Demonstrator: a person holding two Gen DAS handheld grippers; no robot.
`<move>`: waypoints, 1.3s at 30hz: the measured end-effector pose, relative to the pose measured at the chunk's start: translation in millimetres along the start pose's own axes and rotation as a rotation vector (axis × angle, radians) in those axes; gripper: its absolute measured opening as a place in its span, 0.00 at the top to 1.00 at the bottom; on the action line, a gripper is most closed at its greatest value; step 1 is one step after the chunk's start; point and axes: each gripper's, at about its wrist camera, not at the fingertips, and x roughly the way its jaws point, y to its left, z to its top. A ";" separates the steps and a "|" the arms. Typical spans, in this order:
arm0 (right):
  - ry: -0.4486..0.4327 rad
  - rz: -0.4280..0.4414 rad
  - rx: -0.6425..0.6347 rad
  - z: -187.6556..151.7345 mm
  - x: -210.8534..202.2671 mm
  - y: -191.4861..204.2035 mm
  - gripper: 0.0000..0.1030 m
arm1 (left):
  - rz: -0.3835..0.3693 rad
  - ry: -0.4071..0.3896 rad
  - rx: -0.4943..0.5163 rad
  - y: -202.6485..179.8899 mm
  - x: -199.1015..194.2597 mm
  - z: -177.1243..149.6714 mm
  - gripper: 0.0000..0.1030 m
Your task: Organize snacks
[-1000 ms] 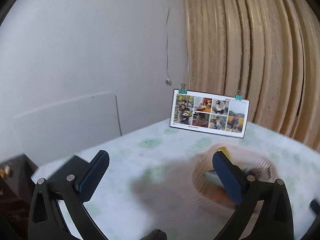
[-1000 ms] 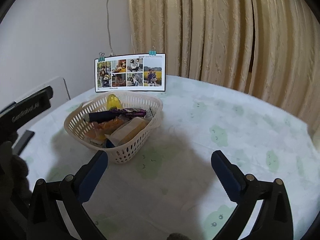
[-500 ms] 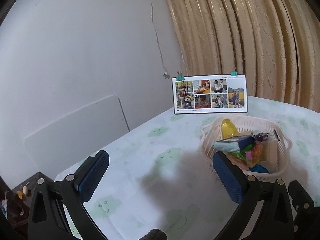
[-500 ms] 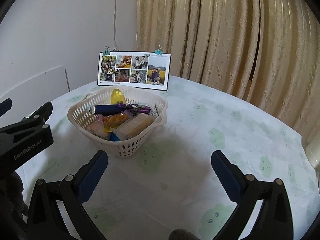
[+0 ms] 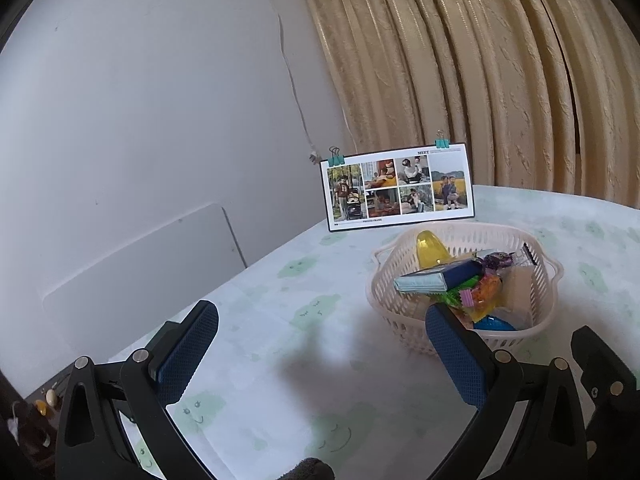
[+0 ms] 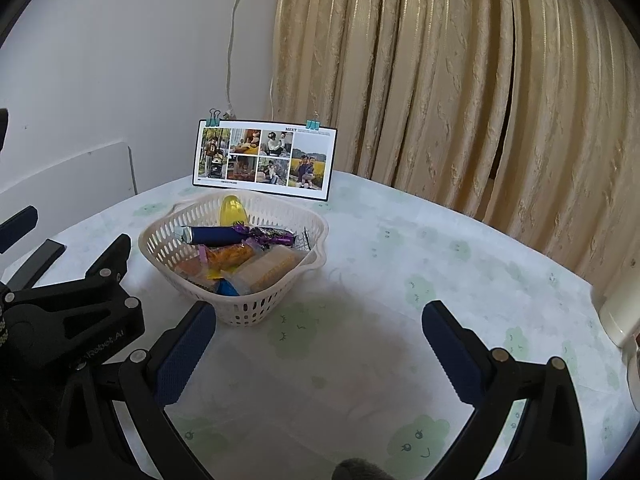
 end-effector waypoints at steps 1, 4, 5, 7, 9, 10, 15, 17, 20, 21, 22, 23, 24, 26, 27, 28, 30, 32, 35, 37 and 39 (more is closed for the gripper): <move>-0.002 -0.001 -0.002 0.0 0.0 0.1 0.00 | 0.004 -0.001 -0.001 0.6 -0.1 -0.2 0.00; -0.004 0.002 0.001 -0.3 0.0 -1.4 0.00 | 0.015 0.008 -0.008 2.0 2.4 -0.9 0.00; -0.003 0.001 0.001 -0.2 0.1 -1.3 0.00 | 0.015 0.013 -0.012 2.8 3.4 -1.3 0.00; -0.003 -0.001 0.000 -0.4 0.0 -1.2 0.00 | 0.017 0.017 -0.013 4.4 4.7 -2.7 0.00; -0.004 0.001 0.005 -0.2 -0.4 -1.6 0.00 | 0.015 0.018 -0.012 5.5 5.9 -2.9 0.00; -0.004 0.002 0.006 0.4 -1.0 -2.1 0.00 | 0.014 0.018 -0.011 5.4 6.0 -2.9 0.00; -0.014 0.004 0.006 2.2 -3.4 -2.6 0.00 | 0.010 0.017 -0.007 5.2 7.1 -5.4 0.00; -0.022 -0.002 0.005 2.9 -5.1 -2.5 0.00 | 0.009 0.014 -0.001 4.5 6.9 -6.7 0.00; -0.033 0.000 0.011 4.2 -6.2 -2.6 0.00 | 0.003 0.015 0.007 4.5 6.1 -9.0 0.00; -0.035 0.006 0.012 4.1 -6.0 -2.5 0.00 | 0.003 0.015 0.009 4.5 6.1 -9.2 0.00; -0.033 0.012 0.011 4.3 -5.4 -2.1 0.00 | 0.003 0.015 0.010 4.8 6.1 -9.6 0.00; -0.031 0.014 0.010 3.8 -5.3 -2.3 0.00 | 0.004 0.014 0.011 5.3 6.1 -9.9 0.00; -0.028 0.017 0.008 3.6 -4.7 -1.5 0.00 | 0.003 0.014 0.010 4.9 6.2 -9.5 0.00; -0.024 0.023 -0.002 3.0 -3.1 1.5 0.00 | 0.005 0.015 0.007 5.5 6.5 -10.3 0.00; -0.023 0.025 -0.005 2.4 -3.5 2.1 0.00 | 0.004 0.015 0.007 5.5 6.4 -10.0 0.00; -0.021 0.027 -0.010 2.1 -2.8 3.8 0.00 | 0.005 0.015 0.007 6.8 6.5 -10.7 0.00; -0.020 0.027 -0.016 0.7 -2.4 6.1 0.00 | 0.008 0.016 0.008 9.8 7.5 -11.8 0.00; -0.018 0.031 -0.021 0.5 -0.8 8.6 0.00 | 0.011 0.018 0.008 13.6 9.0 -13.1 0.00; -0.014 0.028 -0.030 -1.9 0.4 11.0 0.00 | 0.018 0.023 0.008 18.3 11.6 -15.5 0.00; -0.006 0.031 -0.039 -2.9 2.8 13.8 0.00 | 0.018 0.028 0.008 21.1 13.3 -17.2 0.00; -0.003 0.034 -0.043 -3.8 3.8 15.2 0.00 | 0.019 0.032 0.005 23.1 14.9 -18.3 0.00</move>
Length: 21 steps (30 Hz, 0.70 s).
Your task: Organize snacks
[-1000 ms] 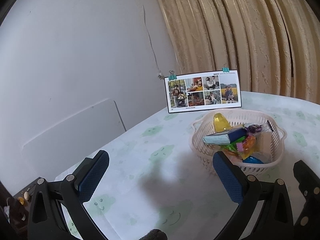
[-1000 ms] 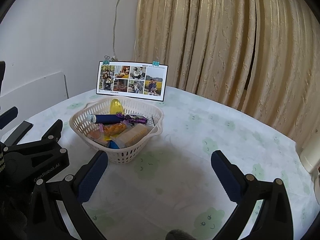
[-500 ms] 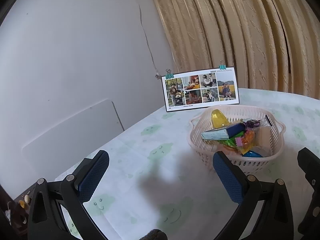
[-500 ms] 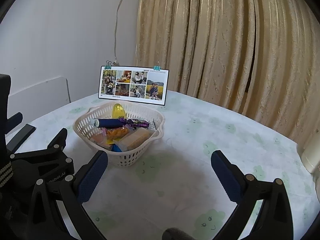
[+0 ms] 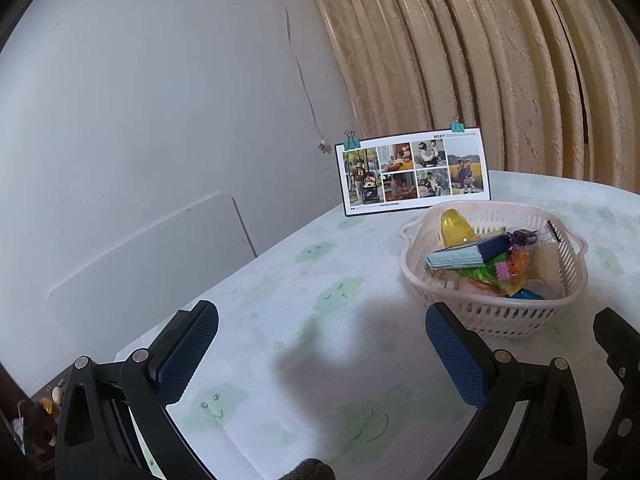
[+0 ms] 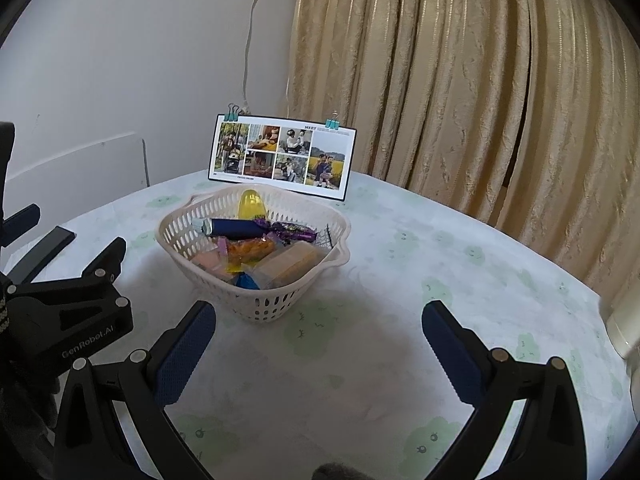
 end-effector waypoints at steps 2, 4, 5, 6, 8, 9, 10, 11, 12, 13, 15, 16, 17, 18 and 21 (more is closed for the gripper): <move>0.000 0.003 -0.004 -0.5 0.4 1.5 0.00 | -0.003 0.005 -0.002 1.1 1.3 -0.9 0.00; -0.001 0.006 -0.004 -0.4 0.3 2.4 0.00 | -0.005 0.006 0.001 0.6 1.4 -0.6 0.00; -0.001 0.006 -0.004 -0.5 0.4 2.5 0.00 | -0.006 0.006 0.004 0.5 1.5 -1.1 0.00; -0.001 0.006 -0.003 -0.7 0.3 2.3 0.00 | -0.008 0.006 0.006 0.2 1.2 -1.3 0.00; 0.001 0.005 -0.005 -0.9 0.5 3.2 0.00 | -0.012 0.007 0.013 -0.5 2.5 -1.7 0.00; 0.001 0.004 -0.006 -0.9 0.4 3.1 0.00 | -0.014 0.007 0.016 -1.6 3.0 -1.8 0.00; 0.001 0.006 -0.006 -0.7 0.4 3.0 0.00 | -0.016 0.007 0.021 -2.0 3.3 -2.2 0.00; 0.002 0.007 -0.007 -0.8 0.1 2.9 0.00 | -0.017 0.007 0.025 -2.5 3.6 -2.8 0.00; 0.001 0.006 -0.009 -1.0 0.0 3.3 0.00 | -0.017 0.007 0.028 -3.3 3.5 -2.9 0.00; 0.001 0.006 -0.010 -1.0 0.3 3.4 0.00 | -0.018 0.007 0.031 -3.5 4.0 -3.4 0.00; 0.002 0.006 -0.012 -1.4 0.7 3.7 0.00 | -0.020 0.008 0.035 -4.0 4.3 -4.2 0.00; 0.002 0.005 -0.012 -1.4 0.7 3.8 0.00 | -0.020 0.009 0.037 -4.2 4.5 -4.7 0.00; 0.002 0.006 -0.012 -1.5 0.7 3.8 0.00 | -0.021 0.009 0.039 -4.5 4.6 -4.9 0.00; 0.002 0.006 -0.012 -1.4 0.7 3.8 0.00 | -0.022 0.010 0.039 -4.4 5.2 -4.8 0.00; 0.003 0.005 -0.015 -1.7 0.7 4.7 0.00 | -0.022 0.012 0.039 -4.7 5.8 -5.0 0.00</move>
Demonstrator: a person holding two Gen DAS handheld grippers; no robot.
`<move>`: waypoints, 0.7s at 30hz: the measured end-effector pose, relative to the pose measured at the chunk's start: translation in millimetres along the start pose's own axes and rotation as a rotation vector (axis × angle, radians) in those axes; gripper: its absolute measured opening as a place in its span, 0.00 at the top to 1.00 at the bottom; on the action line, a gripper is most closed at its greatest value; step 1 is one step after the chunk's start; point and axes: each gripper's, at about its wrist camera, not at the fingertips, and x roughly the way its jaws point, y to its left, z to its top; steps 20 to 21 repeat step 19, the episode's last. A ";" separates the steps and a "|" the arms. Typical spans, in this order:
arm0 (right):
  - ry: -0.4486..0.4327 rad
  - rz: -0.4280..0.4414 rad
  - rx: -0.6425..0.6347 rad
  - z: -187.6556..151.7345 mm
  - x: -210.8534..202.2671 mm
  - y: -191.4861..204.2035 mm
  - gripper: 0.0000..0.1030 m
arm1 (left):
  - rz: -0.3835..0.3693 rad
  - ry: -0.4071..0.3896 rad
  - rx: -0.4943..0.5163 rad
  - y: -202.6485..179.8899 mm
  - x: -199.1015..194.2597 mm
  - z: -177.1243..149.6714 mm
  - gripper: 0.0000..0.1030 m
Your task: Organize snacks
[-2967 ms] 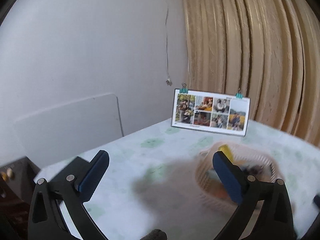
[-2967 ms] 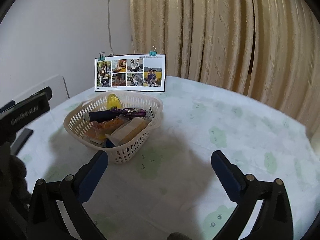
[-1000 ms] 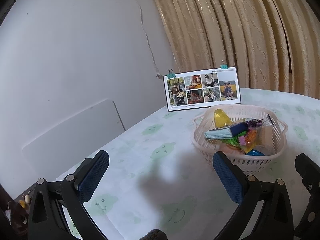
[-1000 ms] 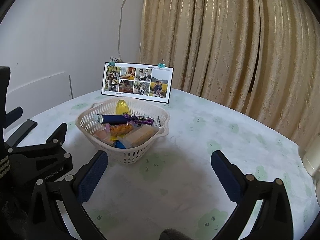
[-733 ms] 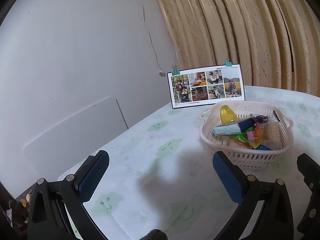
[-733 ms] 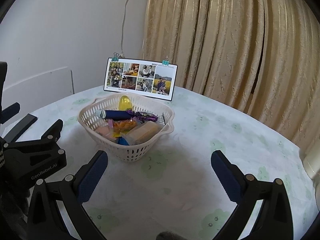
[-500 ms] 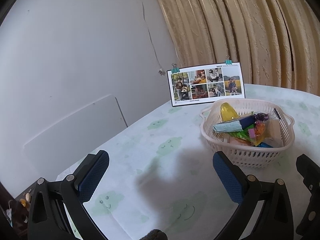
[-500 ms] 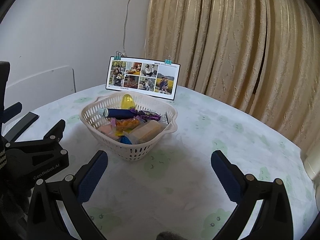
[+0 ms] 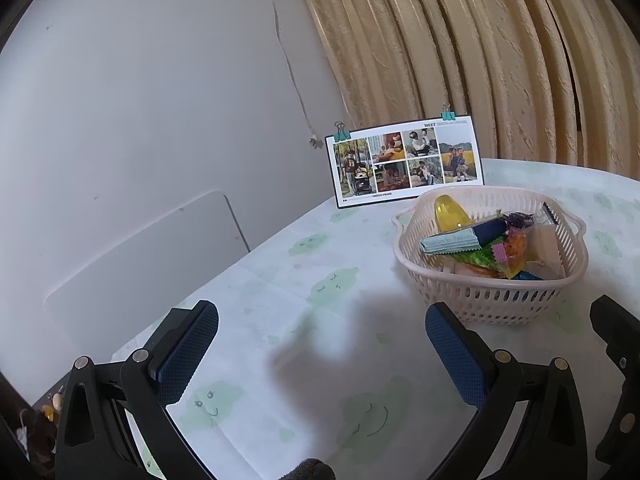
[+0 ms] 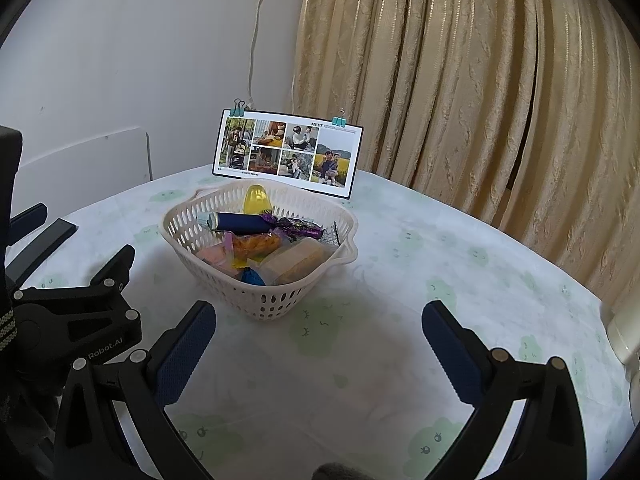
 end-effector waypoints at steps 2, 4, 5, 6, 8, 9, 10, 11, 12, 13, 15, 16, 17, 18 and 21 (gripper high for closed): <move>-0.001 0.000 -0.004 -0.1 0.4 0.5 0.00 | 0.000 0.000 0.000 0.1 0.2 -0.1 0.00; -0.002 -0.002 -0.013 -0.9 0.9 1.5 0.00 | 0.001 0.000 0.000 0.1 0.3 -0.2 0.00; -0.002 -0.002 -0.017 -1.3 1.2 2.0 0.00 | 0.001 0.001 0.000 0.2 0.4 -0.3 0.00; -0.002 -0.002 -0.019 -1.9 1.3 2.3 0.00 | 0.000 0.000 0.000 0.0 0.2 -0.3 0.00; -0.004 -0.001 -0.023 -2.5 1.2 2.3 0.00 | 0.000 0.001 0.000 0.1 0.4 -0.4 0.00; -0.005 -0.001 -0.023 -2.8 0.8 1.9 0.00 | -0.001 0.000 0.000 0.1 0.4 -0.5 0.00; -0.008 -0.001 -0.023 -3.0 0.8 1.7 0.00 | 0.000 0.000 0.000 -0.1 0.4 -0.4 0.00; -0.013 -0.005 -0.025 -3.5 0.2 1.8 0.00 | 0.000 0.001 0.001 -0.1 0.7 -0.4 0.00; -0.017 -0.011 -0.027 -3.4 0.2 2.2 0.00 | 0.000 0.001 0.000 -0.2 0.4 -0.4 0.00; -0.021 -0.016 -0.032 -3.5 -0.1 2.5 0.00 | 0.000 0.001 0.000 -0.2 0.6 -0.5 0.00; -0.025 -0.021 -0.038 -3.7 -0.5 3.8 0.00 | -0.001 0.002 0.000 -0.7 0.8 -1.0 0.00; -0.026 -0.023 -0.039 -4.2 -1.0 4.5 0.00 | -0.003 0.003 0.000 -1.0 1.0 -1.7 0.00; -0.025 -0.022 -0.040 -4.0 -1.1 4.8 0.00 | -0.004 0.004 0.001 -1.5 1.0 -2.6 0.00; -0.023 -0.024 -0.040 -4.1 -0.6 4.5 0.00 | -0.006 0.005 0.001 -2.1 2.3 -4.2 0.00; -0.020 -0.024 -0.037 -4.1 -0.5 4.1 0.00 | -0.009 0.007 0.002 -2.8 2.3 -5.2 0.00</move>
